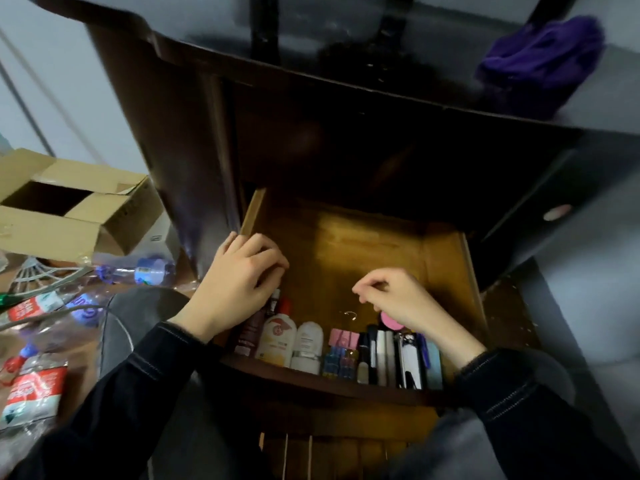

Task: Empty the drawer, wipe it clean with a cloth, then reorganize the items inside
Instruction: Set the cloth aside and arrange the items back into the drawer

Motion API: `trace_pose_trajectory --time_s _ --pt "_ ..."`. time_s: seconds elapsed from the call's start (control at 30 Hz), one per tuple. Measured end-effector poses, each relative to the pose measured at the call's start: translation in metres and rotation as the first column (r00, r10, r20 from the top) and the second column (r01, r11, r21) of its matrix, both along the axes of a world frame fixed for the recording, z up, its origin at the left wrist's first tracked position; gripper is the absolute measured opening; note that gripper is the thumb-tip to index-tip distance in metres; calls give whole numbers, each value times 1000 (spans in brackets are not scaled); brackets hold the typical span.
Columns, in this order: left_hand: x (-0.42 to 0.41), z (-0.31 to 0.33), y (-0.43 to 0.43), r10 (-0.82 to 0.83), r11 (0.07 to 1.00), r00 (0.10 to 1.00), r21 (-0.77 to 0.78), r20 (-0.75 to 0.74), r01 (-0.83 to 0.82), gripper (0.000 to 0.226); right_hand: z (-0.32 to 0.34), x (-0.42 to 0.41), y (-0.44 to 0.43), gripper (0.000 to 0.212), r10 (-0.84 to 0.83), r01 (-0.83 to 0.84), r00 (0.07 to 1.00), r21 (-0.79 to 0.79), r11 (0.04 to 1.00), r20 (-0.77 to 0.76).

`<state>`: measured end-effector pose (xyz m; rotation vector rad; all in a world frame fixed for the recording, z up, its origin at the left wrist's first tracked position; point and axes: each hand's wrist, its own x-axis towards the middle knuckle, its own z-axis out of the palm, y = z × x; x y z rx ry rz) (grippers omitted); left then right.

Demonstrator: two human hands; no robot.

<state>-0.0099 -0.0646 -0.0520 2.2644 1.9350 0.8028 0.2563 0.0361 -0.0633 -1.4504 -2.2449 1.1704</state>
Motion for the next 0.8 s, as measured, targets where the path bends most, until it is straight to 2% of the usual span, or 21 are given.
trace_pose_trajectory --time_s 0.13,0.23,0.33,0.43,0.63,0.8 --pt "31 6 -26 -233 966 967 -92 103 243 19 8 63 -39 12 -90 92 995 48 995 -40" --pt "49 -2 -46 -287 946 949 -115 133 303 25 8 95 -69 11 -60 62 998 142 988 -19" --pt "60 -11 -61 -280 951 943 -83 179 298 26 0 111 -96 28 -34 19 997 209 978 67" --pt "66 -15 -69 -257 960 957 -74 136 269 40 -10 117 -116 46 -36 -23 989 381 924 146" --pt "65 -23 -81 -294 952 956 -89 -3 292 44 -25 118 -126 47 -71 -21 986 523 852 154" --pt "68 -33 -82 -295 955 955 22 -33 296 35 -35 116 -132 49 -113 34 989 616 787 90"
